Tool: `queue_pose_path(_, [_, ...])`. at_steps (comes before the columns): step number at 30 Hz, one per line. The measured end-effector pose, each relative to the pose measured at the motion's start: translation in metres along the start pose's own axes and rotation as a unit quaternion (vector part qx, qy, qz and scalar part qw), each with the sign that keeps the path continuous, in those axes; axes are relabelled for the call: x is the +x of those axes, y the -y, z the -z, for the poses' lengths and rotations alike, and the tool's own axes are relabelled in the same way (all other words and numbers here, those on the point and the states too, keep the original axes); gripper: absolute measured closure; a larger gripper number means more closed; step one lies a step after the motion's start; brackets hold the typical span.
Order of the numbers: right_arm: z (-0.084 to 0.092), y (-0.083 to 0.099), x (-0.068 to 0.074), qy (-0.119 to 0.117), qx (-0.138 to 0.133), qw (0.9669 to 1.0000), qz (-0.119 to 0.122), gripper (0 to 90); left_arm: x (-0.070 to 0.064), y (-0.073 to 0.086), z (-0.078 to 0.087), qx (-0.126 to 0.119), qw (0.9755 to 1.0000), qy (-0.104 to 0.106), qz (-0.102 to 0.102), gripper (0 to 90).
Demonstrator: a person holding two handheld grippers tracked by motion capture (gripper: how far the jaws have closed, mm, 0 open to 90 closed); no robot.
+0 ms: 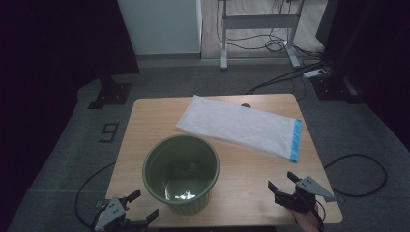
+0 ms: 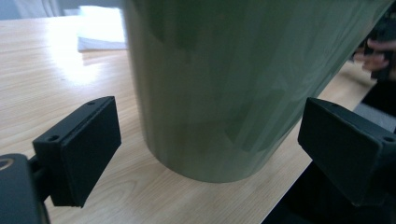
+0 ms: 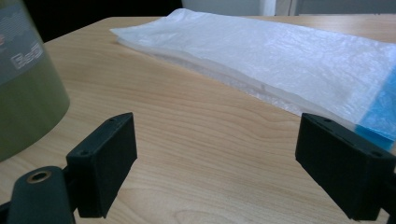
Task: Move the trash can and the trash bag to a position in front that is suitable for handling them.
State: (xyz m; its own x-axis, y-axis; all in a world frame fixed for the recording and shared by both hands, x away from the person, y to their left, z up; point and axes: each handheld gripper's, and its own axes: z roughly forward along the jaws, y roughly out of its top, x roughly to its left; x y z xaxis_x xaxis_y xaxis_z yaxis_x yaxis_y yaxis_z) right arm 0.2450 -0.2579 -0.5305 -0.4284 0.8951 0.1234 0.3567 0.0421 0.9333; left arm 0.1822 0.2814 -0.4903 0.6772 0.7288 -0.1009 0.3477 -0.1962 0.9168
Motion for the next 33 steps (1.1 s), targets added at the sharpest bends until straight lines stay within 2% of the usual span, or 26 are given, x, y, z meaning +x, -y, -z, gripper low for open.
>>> queue_pose_path(3, [0.0,0.0,0.002,-0.004,-0.001,1.0,0.008,12.3,0.001,-0.002,-0.009,0.001,0.9997,0.023,-0.001,6.3])
queue_pose_path(5, [0.0,0.002,0.004,-0.012,0.0,0.9997,0.02,12.3,0.001,-0.004,-0.015,0.007,0.9996,0.026,-0.006,6.6])
queue_pose_path(6, [-0.001,0.002,0.005,-0.015,0.0,0.9997,0.022,12.3,0.001,-0.006,-0.021,0.008,0.9993,0.035,-0.009,6.6])
queue_pose_path(8, [-0.001,0.002,0.006,-0.018,0.001,0.9995,0.024,12.3,0.001,-0.007,-0.025,0.009,0.9992,0.038,-0.011,6.6])
queue_pose_path(11, [-0.002,0.003,0.007,-0.024,0.002,0.9993,0.029,12.3,0.001,-0.011,-0.035,0.018,0.998,0.056,-0.025,4.7])
queue_pose_path(16, [0.001,0.008,0.011,-0.029,0.01,0.9985,0.045,12.3,-0.001,-0.018,-0.052,0.021,0.9976,0.061,-0.026,4.2])
queue_pose_path(23, [0.006,0.007,0.01,-0.025,0.004,0.9987,0.044,12.3,-0.003,-0.033,-0.078,0.033,0.9966,0.066,-0.039,5.0])
queue_pose_path(26, [0.005,0.008,0.01,-0.024,0.005,0.9988,0.042,12.4,-0.004,-0.042,-0.096,0.033,0.9964,0.071,-0.034,5.1])
queue_pose_path(30, [0.002,0.008,0.011,-0.024,0.008,0.9987,0.043,12.4,-0.003,-0.047,-0.108,0.033,0.996,0.075,-0.034,5.4])
queue_pose_path(33, [0.003,0.009,0.013,-0.026,0.01,0.9985,0.046,12.5,-0.001,-0.052,-0.119,0.027,0.9958,0.084,-0.023,5.5])
